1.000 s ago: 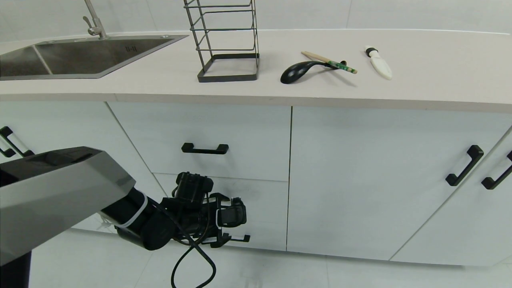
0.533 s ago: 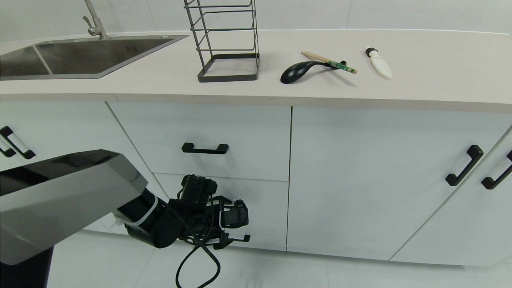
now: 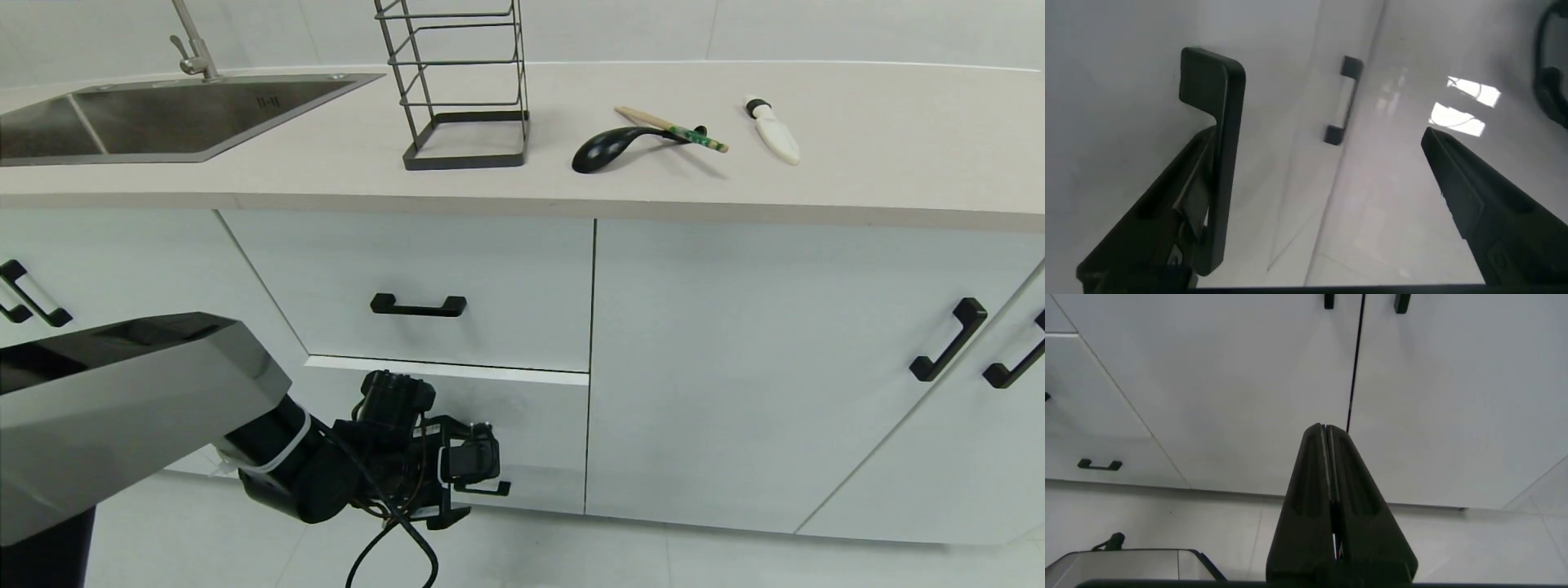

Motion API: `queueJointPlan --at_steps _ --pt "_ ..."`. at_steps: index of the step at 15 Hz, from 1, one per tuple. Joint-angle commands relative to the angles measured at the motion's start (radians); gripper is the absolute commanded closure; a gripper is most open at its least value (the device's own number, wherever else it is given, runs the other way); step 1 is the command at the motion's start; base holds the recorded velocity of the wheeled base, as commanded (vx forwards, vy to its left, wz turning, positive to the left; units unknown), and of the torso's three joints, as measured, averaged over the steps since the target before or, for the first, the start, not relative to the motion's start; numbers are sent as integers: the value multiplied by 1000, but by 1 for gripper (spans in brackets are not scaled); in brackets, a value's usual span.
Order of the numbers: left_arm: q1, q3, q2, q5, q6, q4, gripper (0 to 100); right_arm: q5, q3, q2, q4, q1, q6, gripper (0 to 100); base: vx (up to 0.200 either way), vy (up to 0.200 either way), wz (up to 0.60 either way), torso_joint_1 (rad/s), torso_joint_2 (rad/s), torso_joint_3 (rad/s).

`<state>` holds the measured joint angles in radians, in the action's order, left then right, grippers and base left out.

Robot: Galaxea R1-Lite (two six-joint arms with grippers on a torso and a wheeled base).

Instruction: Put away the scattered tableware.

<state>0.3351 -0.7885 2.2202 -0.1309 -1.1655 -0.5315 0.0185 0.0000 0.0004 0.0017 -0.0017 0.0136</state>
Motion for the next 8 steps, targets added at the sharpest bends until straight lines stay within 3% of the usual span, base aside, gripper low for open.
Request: queueJointPlan --at_steps 1,8 --pt "-1 20 -13 2 0 -8 0 0 0 0 0 0 0 100 0 0 0 0 0 0" --pt "-1 155 -125 -3 0 -16 0 0 0 0 0 0 0 100 0 0 0 0 0 0"
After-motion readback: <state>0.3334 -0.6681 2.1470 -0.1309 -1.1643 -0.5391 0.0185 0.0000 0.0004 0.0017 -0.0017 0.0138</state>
